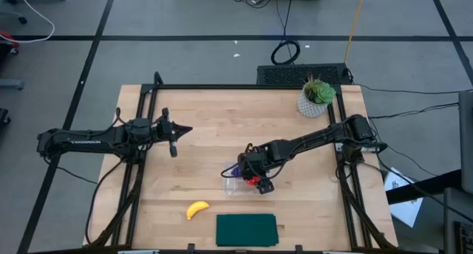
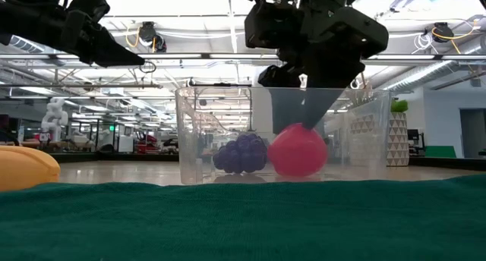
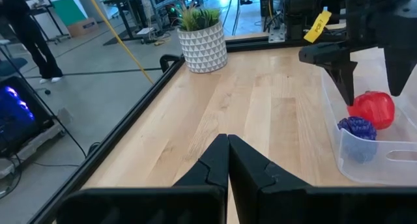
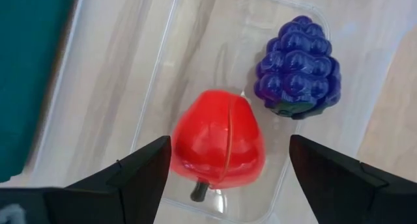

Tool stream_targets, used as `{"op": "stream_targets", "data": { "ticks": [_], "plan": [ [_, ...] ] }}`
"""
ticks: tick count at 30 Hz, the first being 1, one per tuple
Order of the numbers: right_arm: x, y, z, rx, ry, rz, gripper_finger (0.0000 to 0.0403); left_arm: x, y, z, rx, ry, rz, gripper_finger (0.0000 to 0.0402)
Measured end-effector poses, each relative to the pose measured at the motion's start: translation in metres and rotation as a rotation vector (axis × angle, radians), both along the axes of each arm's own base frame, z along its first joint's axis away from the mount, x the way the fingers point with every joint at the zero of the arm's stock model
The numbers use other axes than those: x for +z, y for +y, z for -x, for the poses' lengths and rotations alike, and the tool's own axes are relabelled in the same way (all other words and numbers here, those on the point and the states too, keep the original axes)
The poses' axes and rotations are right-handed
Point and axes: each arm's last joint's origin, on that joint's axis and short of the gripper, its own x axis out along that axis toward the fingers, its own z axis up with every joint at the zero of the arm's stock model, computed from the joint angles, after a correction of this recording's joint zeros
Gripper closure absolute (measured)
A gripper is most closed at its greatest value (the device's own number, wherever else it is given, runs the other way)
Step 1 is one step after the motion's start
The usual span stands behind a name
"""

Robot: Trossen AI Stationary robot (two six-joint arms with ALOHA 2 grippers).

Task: Pick and placing Produce into tupperware
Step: Put the banana into the transparent bin

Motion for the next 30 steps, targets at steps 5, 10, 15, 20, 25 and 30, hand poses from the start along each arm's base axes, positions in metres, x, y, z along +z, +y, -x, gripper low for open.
{"op": "stream_targets", "data": {
  "ticks": [5, 10, 15, 20, 25, 30],
  "plan": [
    [0.0, -0.001, 0.0, -0.003, 0.004, 0.0, 0.0119, 0.0, 0.0, 0.0, 0.0, 0.0, 0.0, 0.0394],
    [0.0, -0.002, 0.0, -0.004, 0.004, 0.0, 0.0148, 0.0, 0.0, 0.0, 0.0, 0.0, 0.0, 0.0394],
    [0.004, -0.002, 0.001, -0.004, -0.007, -0.001, 0.0177, 0.0, 0.0, 0.0, 0.0, 0.0, 0.0, 0.0394],
    [0.013, -0.002, 0.002, -0.004, -0.041, -0.007, 0.0208, 0.0, 0.0, 0.0, 0.0, -0.001, 0.0, 0.0394],
    [0.018, -0.002, 0.003, -0.004, -0.06, -0.011, 0.024, 0.0, 0.0, 0.0, 0.0, 0.0, 0.0, 0.0394],
    [0.018, -0.002, 0.003, -0.004, -0.063, -0.011, 0.0267, 0.0, 0.0, 0.0, 0.0, 0.0, 0.0, 0.0394]
  ]
}}
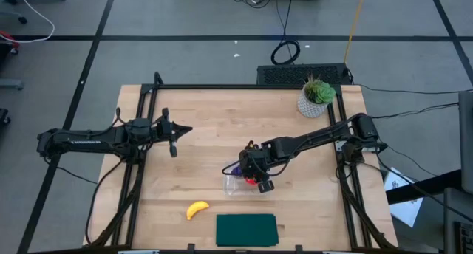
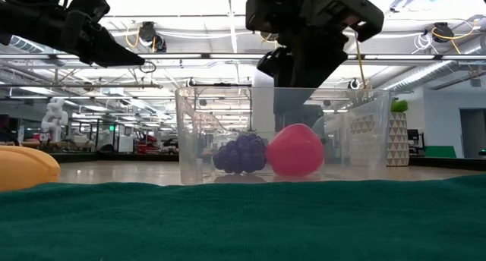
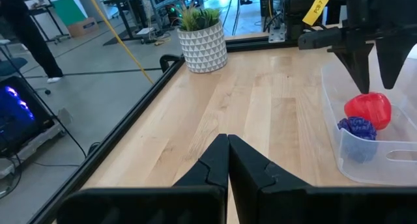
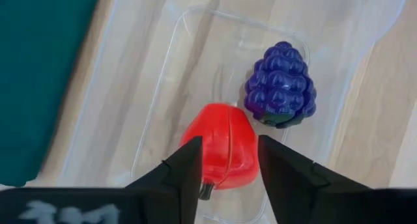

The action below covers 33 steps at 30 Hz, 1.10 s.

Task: Pick and placing Produce into tupperware
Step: Put the banana into the transparent bin

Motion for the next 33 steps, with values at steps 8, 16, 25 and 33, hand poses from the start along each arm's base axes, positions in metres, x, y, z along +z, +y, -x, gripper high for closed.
{"op": "stream_targets", "data": {
  "ticks": [8, 16, 25, 33],
  "plan": [
    [-0.0001, 0.0, -0.0001, 0.0, 0.0, 0.0, 0.0314, 0.0, 0.0, 0.0, 0.0, 0.0, 0.0, 0.0394],
    [-0.0001, 0.0, -0.0001, 0.003, -0.001, 0.001, 0.0364, 0.0, 0.0, 0.0, 0.0, 0.0, 0.0, 0.0394],
    [-0.0002, 0.0, -0.0001, 0.004, 0.0, 0.001, 0.0401, 0.0, 0.0, 0.0, 0.0, 0.0, 0.0, 0.0394],
    [-0.0004, 0.0, -0.0002, 0.004, 0.0, 0.001, 0.0399, 0.0, 0.0, 0.0, 0.0, 0.0, 0.0, 0.0394]
  ]
}}
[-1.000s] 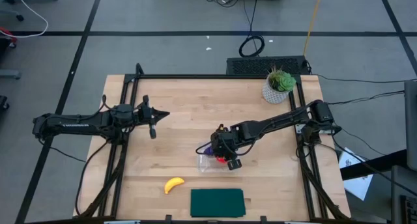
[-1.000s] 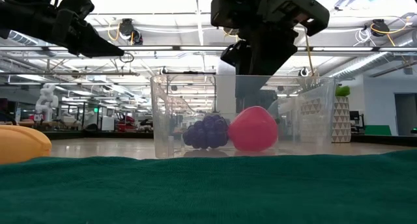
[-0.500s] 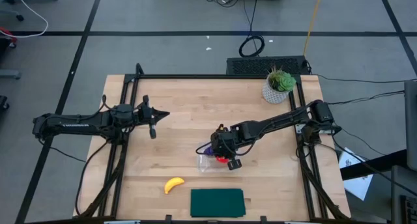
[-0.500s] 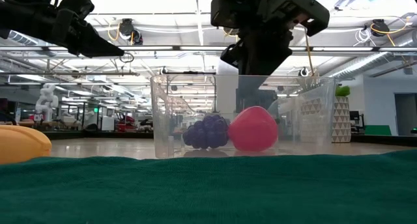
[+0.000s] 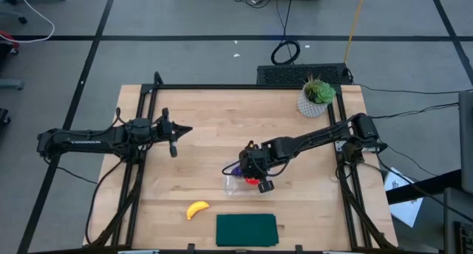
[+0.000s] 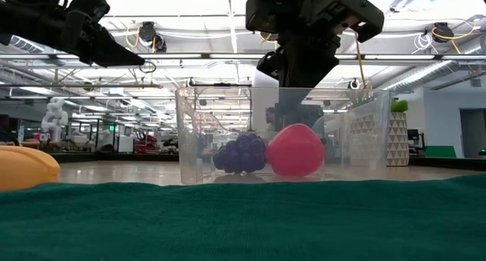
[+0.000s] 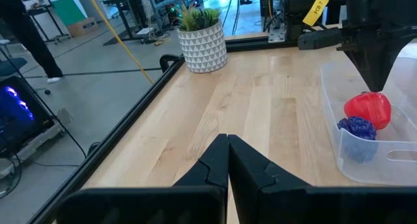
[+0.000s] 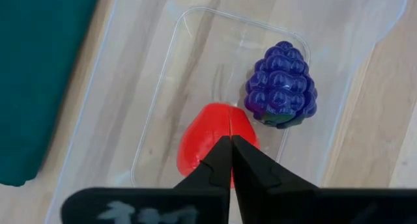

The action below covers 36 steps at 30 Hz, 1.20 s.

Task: Pick and placing Produce into tupperware
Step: Put the banana into the transparent bin

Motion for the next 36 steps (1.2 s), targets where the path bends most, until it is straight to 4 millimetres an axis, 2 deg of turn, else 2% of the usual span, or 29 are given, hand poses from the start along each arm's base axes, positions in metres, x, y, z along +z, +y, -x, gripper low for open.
{"op": "stream_targets", "data": {
  "ticks": [6, 13, 19, 29, 36],
  "plan": [
    [0.004, -0.003, 0.001, -0.009, -0.014, -0.004, 0.04, 0.0, 0.0, 0.0, 0.0, 0.0, 0.0, 0.0394],
    [0.039, -0.017, 0.009, -0.044, -0.133, -0.025, 0.0402, 0.0, 0.0, 0.0, 0.0, 0.0, 0.0, 0.0394],
    [0.069, -0.02, 0.019, -0.052, -0.256, -0.045, 0.0402, 0.0, 0.0, 0.0, 0.0, 0.0, 0.0, 0.0394],
    [0.1, -0.024, 0.033, -0.077, -0.369, -0.078, 0.0403, 0.0, 0.0, 0.0, 0.0, 0.0, 0.0, 0.0394],
    [0.108, -0.025, 0.038, -0.079, -0.396, -0.082, 0.0403, 0.0, 0.0, 0.0, 0.0, 0.0, 0.0, 0.0394]
  ]
}}
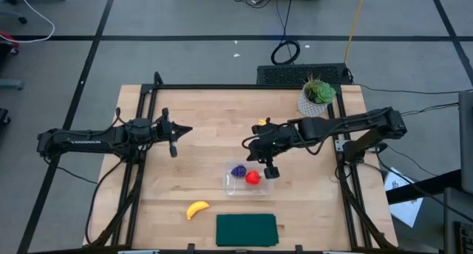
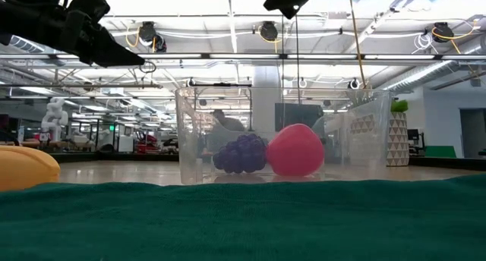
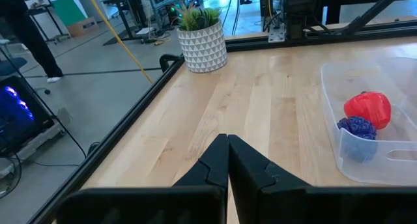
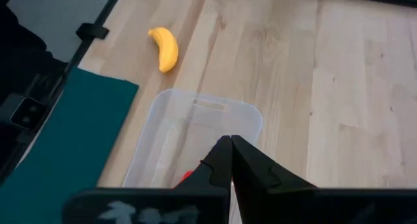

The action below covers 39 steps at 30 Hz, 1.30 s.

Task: Pick and placing Produce into tupperware
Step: Put the banana into the transparent bin

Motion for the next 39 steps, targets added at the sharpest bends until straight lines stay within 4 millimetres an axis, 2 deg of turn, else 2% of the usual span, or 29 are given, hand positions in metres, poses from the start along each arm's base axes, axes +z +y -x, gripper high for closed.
{"op": "stream_targets", "data": {
  "ticks": [6, 12, 19, 23, 27, 39],
  "plan": [
    [0.006, -0.002, 0.004, -0.001, -0.016, 0.002, 0.0403, 0.0, 0.0, 0.0, 0.0, 0.002, 0.0, 0.0394],
    [0.021, -0.008, 0.014, -0.013, -0.075, 0.001, 0.0403, -0.001, 0.0, 0.0, 0.0, 0.005, 0.001, 0.0394],
    [0.041, -0.011, 0.036, -0.017, -0.158, -0.011, 0.0403, -0.001, 0.0, 0.0, 0.001, 0.015, 0.001, 0.0394],
    [0.045, -0.016, 0.052, -0.046, -0.225, -0.035, 0.0403, -0.003, 0.0, -0.002, 0.001, 0.024, 0.002, 0.0394],
    [0.042, -0.022, 0.067, -0.088, -0.304, -0.072, 0.0403, -0.003, 0.0, -0.003, 0.001, 0.023, 0.002, 0.0394],
    [0.018, -0.046, 0.116, -0.142, -0.489, -0.19, 0.0403, -0.006, 0.001, -0.007, 0.009, 0.048, -0.001, 0.0394]
  ]
}}
